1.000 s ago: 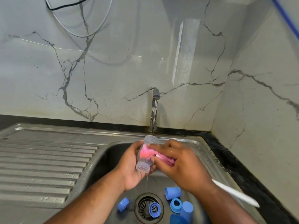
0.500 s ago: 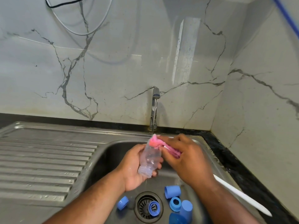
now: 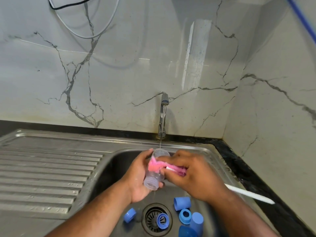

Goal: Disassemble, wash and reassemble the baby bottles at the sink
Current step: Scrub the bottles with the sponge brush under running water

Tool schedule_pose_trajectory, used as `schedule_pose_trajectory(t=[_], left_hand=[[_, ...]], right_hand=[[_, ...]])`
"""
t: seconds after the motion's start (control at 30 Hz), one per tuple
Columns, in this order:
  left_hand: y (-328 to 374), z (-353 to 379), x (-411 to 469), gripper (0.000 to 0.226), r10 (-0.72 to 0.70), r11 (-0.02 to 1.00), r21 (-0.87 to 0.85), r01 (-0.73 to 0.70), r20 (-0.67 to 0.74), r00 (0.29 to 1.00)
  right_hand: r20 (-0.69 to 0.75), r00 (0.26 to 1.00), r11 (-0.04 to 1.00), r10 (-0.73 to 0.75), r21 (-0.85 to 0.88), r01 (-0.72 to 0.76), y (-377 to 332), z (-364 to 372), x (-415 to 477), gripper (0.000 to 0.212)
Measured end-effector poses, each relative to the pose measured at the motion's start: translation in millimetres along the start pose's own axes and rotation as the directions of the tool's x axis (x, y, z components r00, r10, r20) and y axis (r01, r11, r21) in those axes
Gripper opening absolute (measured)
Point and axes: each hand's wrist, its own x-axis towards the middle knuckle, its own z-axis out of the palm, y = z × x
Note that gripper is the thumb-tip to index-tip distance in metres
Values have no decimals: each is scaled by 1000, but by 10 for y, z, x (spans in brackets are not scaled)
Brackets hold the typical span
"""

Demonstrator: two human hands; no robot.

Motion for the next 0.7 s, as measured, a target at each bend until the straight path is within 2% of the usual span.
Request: schedule_pose_trajectory(t=[0.1, 0.17, 0.23, 0.27, 0.3, 0.4, 0.43, 0.53, 0.57, 0.63, 0.7], left_hand=[[-3, 24, 9, 49, -19, 1000, -4, 19, 18, 1000], [-19, 44, 14, 46, 0, 1000, -24, 1, 16, 1000], [-27, 32, 7, 44, 5, 999, -48, -6, -19, 1000], [-31, 18, 6, 44, 1, 999, -43, -2, -26, 1000], [-33, 9, 5, 44, 1, 1000, -24, -2, -19, 1000], [-25, 40, 3, 42, 12, 999, 29, -13, 25, 1000], [-14, 61, -5, 40, 19, 999, 40, -20, 32, 999], [0, 61, -25, 43, 37, 998, 49, -38, 24, 999], [-3, 40, -21, 47, 41, 998, 46, -42, 11, 999], [-13, 7, -7, 54, 46, 998, 44, -46, -10, 999], [-21, 10, 7, 49, 57, 997, 50, -57, -4, 998]], right_hand=[[-195, 971, 981, 135, -113, -159, 68, -41, 16, 34], [-161, 979, 991, 124, -30, -131, 68, -31, 6, 36], [-25, 999, 995, 30, 101, -27, 38, 13, 7, 36], [5, 1000, 994, -4, 106, 3, 30, 31, 1, 35], [-18, 1000, 997, 9, 83, -7, 44, 33, 4, 34], [-210, 969, 992, 127, 7, -129, 110, -12, 19, 36], [-195, 972, 991, 128, 51, -120, 119, -14, 10, 36], [-20, 1000, 992, 5, 124, -3, 51, 34, 3, 33], [-23, 1000, 996, 0, 91, 2, 40, 45, -3, 35], [-136, 988, 997, 74, 10, -73, 66, 27, 16, 34], [-168, 980, 994, 105, -11, -108, 83, -18, 11, 32]])
